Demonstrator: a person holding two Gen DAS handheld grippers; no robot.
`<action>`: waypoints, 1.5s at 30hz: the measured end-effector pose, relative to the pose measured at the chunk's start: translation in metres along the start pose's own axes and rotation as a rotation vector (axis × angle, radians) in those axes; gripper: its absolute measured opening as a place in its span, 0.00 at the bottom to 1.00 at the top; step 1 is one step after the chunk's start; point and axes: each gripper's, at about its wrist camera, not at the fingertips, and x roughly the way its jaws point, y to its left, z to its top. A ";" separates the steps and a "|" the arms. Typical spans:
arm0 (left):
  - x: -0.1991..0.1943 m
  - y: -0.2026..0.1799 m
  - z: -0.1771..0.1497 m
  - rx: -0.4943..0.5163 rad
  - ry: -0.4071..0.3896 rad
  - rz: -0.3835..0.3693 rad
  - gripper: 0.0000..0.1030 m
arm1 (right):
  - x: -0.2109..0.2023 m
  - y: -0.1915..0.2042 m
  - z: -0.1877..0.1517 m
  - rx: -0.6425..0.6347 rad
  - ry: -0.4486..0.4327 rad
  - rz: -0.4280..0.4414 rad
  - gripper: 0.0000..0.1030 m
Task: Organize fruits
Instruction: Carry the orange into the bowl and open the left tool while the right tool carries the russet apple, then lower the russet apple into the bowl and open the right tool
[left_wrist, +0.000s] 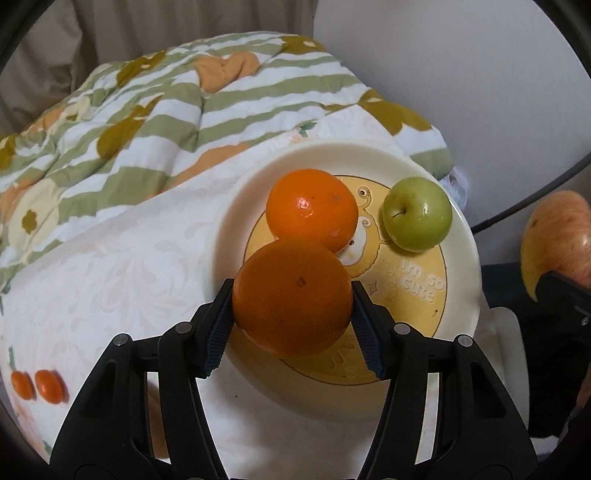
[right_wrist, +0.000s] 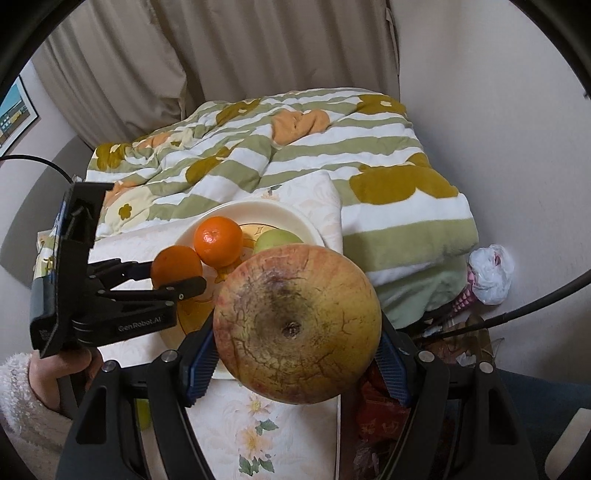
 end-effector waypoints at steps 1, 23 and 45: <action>0.001 -0.001 0.001 0.006 0.000 0.005 0.65 | 0.000 -0.001 0.000 0.003 -0.001 -0.002 0.69; -0.066 0.005 -0.013 -0.032 -0.086 0.020 1.00 | -0.008 0.003 0.001 -0.048 -0.016 0.001 0.69; -0.079 0.051 -0.074 -0.216 -0.036 0.075 1.00 | 0.072 0.048 -0.003 -0.185 0.064 0.053 0.69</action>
